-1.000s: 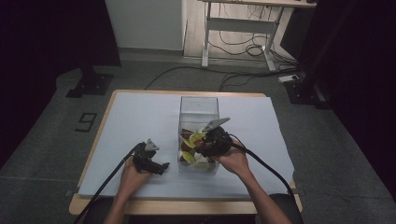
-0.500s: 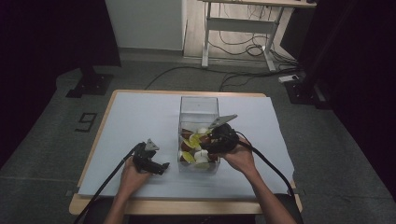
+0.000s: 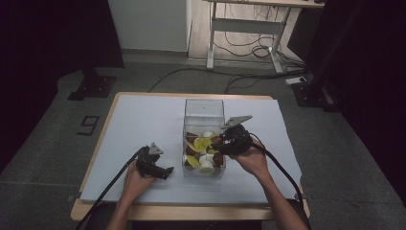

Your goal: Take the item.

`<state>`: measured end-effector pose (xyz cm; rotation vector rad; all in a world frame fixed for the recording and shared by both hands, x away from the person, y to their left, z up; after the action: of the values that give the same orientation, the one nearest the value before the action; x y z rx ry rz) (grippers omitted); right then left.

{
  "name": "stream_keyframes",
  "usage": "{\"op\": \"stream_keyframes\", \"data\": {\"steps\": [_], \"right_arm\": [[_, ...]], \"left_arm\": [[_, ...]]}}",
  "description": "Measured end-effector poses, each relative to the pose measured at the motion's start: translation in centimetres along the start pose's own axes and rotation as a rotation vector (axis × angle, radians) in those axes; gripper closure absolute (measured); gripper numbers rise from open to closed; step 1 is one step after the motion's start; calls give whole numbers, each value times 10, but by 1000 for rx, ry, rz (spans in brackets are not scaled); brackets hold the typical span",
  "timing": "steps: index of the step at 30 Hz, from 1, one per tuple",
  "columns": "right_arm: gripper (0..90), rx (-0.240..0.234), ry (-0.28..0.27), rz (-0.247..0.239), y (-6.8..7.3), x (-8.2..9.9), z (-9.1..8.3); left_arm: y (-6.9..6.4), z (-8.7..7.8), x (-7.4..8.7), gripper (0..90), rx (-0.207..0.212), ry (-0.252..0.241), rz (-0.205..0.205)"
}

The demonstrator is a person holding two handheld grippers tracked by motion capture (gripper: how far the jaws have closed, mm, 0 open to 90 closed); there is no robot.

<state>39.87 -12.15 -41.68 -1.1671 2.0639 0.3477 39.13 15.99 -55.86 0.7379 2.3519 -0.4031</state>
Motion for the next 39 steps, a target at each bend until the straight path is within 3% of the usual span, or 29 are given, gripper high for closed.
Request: {"op": "stream_keyframes", "data": {"steps": [16,39], "right_arm": [[469,58,2,37,-18,14,-17],[469,137,34,134,-57,59,-29]], "left_arm": [[0,0,0,0,0,0,0],[0,0,0,0,1,0,0]]}}
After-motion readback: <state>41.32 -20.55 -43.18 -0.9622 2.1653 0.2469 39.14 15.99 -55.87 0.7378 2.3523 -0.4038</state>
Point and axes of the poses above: each handheld gripper's, and its own axes: z roughly forward along the jaws, x roughly out of its underside, y roughly to its left, the point moved 4 cm from there along z, roughly forward along the jaws, and after that the axes turned 8 degrees about -z, right-handed, at the moved point
